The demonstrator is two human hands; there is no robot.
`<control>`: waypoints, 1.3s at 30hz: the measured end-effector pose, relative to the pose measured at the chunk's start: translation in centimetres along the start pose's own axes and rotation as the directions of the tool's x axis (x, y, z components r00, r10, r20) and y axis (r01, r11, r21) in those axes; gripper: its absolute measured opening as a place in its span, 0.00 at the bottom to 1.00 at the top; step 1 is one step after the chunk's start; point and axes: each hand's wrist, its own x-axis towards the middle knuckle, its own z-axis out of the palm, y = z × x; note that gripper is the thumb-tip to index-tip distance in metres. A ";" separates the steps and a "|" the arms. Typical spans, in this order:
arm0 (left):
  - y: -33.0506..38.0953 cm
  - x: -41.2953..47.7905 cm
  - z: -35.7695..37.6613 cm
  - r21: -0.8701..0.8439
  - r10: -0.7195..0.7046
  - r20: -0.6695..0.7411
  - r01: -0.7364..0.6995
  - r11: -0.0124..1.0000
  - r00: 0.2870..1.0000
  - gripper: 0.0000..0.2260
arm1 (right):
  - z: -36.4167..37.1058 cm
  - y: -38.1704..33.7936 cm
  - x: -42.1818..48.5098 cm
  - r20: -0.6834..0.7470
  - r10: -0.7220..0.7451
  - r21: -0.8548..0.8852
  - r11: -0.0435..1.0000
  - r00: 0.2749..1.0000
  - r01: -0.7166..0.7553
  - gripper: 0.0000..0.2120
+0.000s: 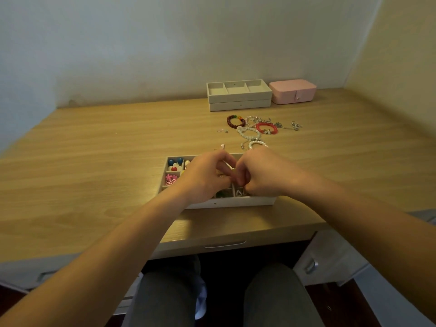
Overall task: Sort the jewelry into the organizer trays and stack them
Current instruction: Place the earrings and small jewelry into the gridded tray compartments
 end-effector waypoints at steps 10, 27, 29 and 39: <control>0.3 -0.8 -0.4 0.028 0.056 0.020 -0.056 0.998 0.998 0.16 | -1.9 0.8 -0.7 0.010 -0.026 0.109 0.994 1.000 0.024 0.14; 0.5 -0.6 0.2 -0.021 0.048 0.032 -0.047 0.999 0.998 0.16 | -1.2 2.6 -0.7 -0.026 -0.025 0.331 0.943 0.999 0.032 0.16; 0.2 -0.4 0.1 -0.028 0.054 -0.039 -0.055 0.998 0.998 0.14 | -1.1 3.1 -0.4 -0.108 -0.007 0.296 0.954 0.994 0.039 0.12; -2.0 0.8 -1.3 0.430 -0.006 -0.210 0.098 0.897 0.978 0.16 | 1.2 4.9 1.8 -0.161 0.255 0.142 0.962 0.953 -0.234 0.12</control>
